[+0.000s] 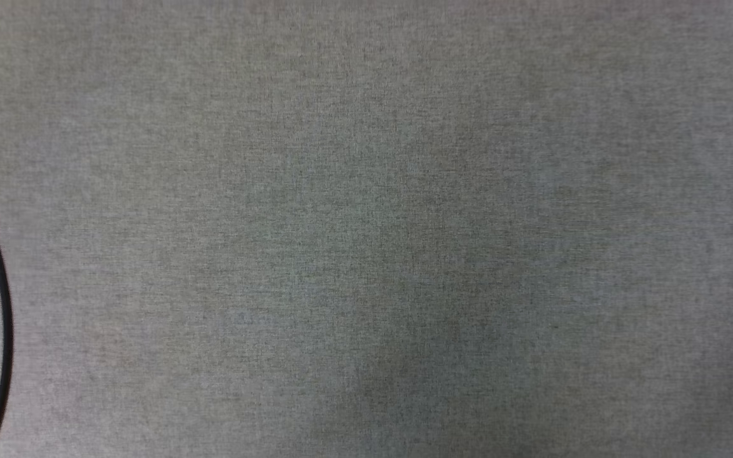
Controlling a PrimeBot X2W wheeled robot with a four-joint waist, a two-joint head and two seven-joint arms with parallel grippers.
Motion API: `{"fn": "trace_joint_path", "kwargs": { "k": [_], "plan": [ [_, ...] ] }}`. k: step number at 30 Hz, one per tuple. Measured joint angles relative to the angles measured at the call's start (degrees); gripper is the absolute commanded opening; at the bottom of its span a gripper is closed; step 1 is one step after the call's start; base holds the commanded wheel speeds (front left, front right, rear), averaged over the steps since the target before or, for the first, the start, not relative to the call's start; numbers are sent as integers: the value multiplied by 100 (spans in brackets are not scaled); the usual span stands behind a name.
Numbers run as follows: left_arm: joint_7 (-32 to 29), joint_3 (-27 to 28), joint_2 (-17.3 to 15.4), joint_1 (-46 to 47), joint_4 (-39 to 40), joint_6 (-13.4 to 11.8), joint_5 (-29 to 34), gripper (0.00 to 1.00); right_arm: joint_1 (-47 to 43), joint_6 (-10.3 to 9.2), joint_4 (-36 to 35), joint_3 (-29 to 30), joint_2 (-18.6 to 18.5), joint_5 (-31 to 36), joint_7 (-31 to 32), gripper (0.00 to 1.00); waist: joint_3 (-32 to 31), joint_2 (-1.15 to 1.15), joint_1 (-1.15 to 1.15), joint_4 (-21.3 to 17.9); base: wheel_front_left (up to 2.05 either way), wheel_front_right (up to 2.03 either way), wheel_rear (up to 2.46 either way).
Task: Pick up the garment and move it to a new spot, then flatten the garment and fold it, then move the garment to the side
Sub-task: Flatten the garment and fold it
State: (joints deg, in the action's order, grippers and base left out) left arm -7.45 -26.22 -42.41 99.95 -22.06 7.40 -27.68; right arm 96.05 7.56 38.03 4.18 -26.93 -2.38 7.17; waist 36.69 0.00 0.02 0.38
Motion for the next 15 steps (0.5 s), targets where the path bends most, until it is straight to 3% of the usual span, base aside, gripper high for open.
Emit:
{"fn": "trace_joint_path", "kwargs": {
  "k": [6,15],
  "plan": [
    [843,-249,318,369,-850,10,38,0,280,-1,577,165,185,258,-611,0,249,0,0,72,0,0,0],
    [1695,-657,657,-655,-1589,11,-322,0,-383,-1,1435,-9,527,144,-1165,0,48,0,-1,79,0,0,0]
  ]
}}
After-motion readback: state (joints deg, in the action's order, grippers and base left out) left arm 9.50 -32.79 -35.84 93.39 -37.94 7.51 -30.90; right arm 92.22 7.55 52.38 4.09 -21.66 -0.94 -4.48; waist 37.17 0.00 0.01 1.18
